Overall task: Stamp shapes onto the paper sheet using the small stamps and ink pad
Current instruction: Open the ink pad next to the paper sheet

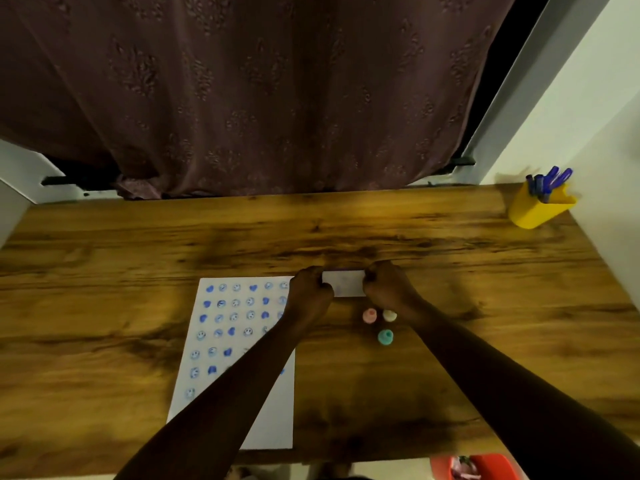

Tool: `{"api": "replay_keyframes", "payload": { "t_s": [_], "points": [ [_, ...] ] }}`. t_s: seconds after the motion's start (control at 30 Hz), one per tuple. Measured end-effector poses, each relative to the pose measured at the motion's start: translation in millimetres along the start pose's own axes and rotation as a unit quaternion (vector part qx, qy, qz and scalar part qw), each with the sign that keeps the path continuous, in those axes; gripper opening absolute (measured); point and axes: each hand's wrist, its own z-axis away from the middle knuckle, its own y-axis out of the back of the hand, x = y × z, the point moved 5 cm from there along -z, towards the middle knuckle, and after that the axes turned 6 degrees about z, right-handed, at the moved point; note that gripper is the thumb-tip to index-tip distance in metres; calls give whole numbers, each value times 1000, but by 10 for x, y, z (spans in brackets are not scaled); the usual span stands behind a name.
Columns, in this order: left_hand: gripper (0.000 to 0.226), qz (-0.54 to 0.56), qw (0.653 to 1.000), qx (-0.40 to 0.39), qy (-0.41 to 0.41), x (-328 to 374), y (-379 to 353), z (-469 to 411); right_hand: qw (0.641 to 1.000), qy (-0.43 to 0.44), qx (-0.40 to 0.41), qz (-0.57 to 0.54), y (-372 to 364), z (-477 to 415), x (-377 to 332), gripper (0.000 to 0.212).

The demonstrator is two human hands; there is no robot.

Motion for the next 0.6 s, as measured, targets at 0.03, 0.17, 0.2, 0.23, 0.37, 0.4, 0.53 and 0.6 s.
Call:
{"api": "replay_keyframes", "payload": {
  "t_s": [0.03,0.17,0.2,0.23,0.37,0.4,0.53,0.6],
  "points": [
    [38,4,1000,-3,7,-17,-3,-2,1000,-7,-3,-2,-8,3,-1,17],
    [40,29,999,-5,17,-34,79,15,1000,-10,11,-10,37,77,-103,20],
    [41,40,999,0,13,-28,130,21,1000,-4,15,-8,61,97,-154,20],
    [43,52,999,4,10,-19,196,37,1000,3,18,-7,92,124,-220,20],
    [45,96,995,13,-6,-11,560,106,998,50,23,-7,199,289,-600,10],
    [43,102,994,22,-11,-20,683,136,997,67,24,-10,201,346,-726,11],
    [35,94,992,71,-39,-133,1229,322,994,92,34,-36,46,544,-1188,14],
    [35,113,990,79,-34,-248,1515,434,992,107,24,-60,-128,617,-1410,12]
  ]
}}
